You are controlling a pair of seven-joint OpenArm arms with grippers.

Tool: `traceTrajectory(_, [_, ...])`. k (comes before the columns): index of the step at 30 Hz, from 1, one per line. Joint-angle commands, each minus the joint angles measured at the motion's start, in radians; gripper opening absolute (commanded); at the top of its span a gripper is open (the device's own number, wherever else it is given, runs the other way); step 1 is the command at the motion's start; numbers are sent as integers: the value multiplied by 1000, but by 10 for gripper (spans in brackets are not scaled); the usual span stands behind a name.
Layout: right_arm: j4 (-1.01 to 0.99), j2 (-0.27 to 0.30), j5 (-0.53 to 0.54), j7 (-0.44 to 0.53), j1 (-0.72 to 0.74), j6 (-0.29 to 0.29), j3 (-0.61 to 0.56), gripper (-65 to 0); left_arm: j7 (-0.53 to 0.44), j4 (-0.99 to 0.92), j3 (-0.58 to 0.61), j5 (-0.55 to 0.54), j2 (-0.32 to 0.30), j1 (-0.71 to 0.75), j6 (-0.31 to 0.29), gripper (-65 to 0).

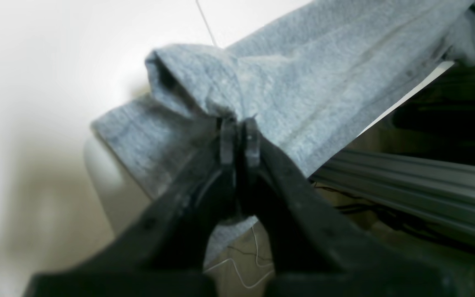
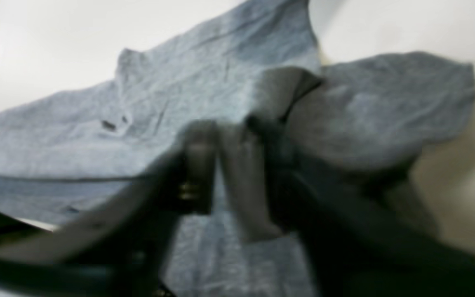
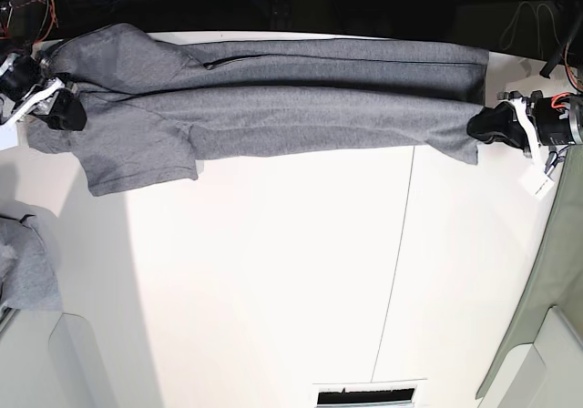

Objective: Layout the t-shirt on the table in an organized manner, then fold the t-shirt properly
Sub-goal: 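Hold the strip ends with both grippers and pull it straight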

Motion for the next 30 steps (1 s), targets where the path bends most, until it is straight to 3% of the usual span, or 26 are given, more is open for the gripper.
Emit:
traceTrajectory(1, [17, 17, 12, 32, 9, 7, 7, -333, -18, 13, -12, -21, -22, -6, -9, -650])
traceTrajectory(2, [17, 18, 12, 57, 13, 6, 8, -304, -18, 13, -12, -21, -21, -6, -9, -650])
traceTrajectory(5, [17, 17, -20, 143, 49, 5, 14, -303, -17, 12, -12, -16, -22, -5, -9, -650])
traceTrajectory(13, [-49, -4, -225, 150, 278, -92, -13, -303, -18, 12, -12, -13, -21, 26, -9, -650])
traceTrajectory(21, [-447, -2, -344, 231, 448, -88, -151, -303, -18, 12, -12, -13, -21, 27, -9, -650])
traceTrajectory(24, [-516, -5, -341, 248, 457, -53, -216, -309, -19, 12, -12, -13, -21, 27, -9, -650])
traceTrajectory(27, [-523, -5, -340, 245, 457, -57, -285, -397, -26, 12, -12, -12, -21, 27, -9, -650])
traceTrajectory(30, [-508, -5, -340, 244, 457, -55, -320, -643, -29, 12, -12, -12, -21, 27, -9, -650])
